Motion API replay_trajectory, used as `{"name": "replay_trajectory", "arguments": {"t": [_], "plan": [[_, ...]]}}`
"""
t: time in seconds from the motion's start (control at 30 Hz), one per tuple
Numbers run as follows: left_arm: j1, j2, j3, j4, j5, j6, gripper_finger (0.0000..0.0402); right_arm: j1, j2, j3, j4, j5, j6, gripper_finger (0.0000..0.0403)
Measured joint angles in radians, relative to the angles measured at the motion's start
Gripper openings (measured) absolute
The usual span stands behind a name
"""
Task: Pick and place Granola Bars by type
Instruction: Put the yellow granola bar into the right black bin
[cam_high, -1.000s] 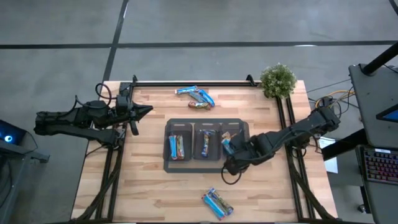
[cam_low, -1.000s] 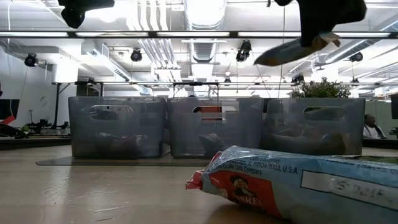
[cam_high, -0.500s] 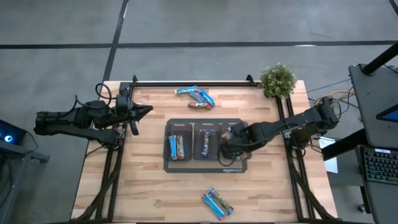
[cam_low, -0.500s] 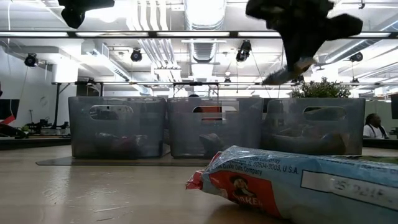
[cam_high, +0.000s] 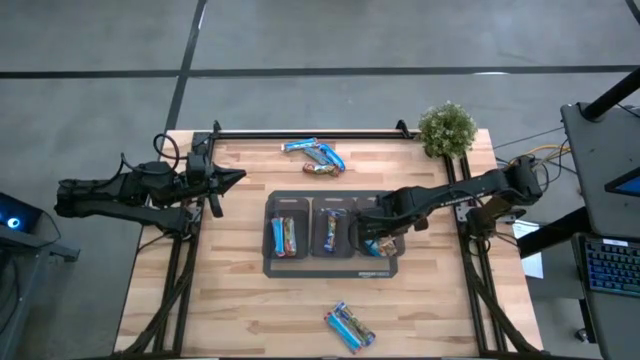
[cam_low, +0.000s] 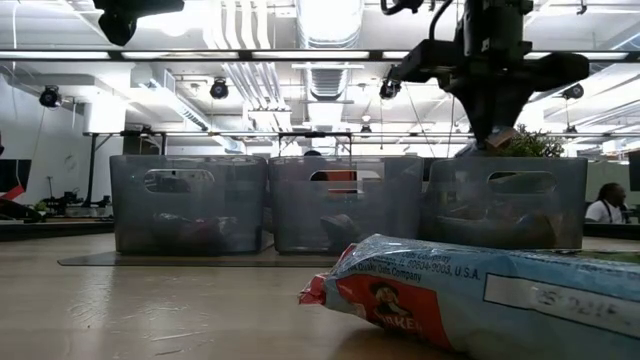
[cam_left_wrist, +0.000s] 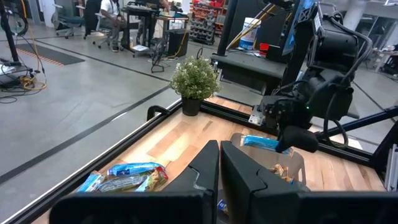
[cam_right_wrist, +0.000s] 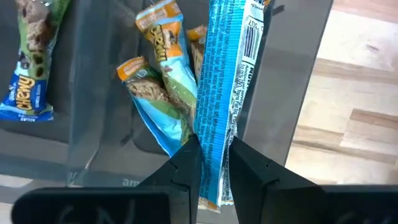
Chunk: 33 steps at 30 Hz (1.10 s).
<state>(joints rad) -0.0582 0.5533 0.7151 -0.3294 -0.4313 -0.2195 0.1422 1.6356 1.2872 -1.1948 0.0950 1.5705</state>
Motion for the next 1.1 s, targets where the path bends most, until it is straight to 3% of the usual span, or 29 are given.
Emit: {"name": "replay_trajectory", "arguments": {"t": [0.6, 0.93, 1.1], "plan": [[0.0, 0.0, 0.0, 0.0, 0.0, 0.0, 0.0, -0.003, 0.001, -0.05, 0.039, -0.026, 0.026, 0.0062], [0.0, 0.0, 0.0, 0.0, 0.0, -0.001, 0.0, -0.003, 0.001, -0.126, 0.154, -0.014, -0.01, 0.0153], [0.0, 0.0, 0.0, 0.0, 0.0, -0.001, 0.0, 0.004, 0.001, -0.129, 0.162, -0.009, -0.085, 0.0175]]}}
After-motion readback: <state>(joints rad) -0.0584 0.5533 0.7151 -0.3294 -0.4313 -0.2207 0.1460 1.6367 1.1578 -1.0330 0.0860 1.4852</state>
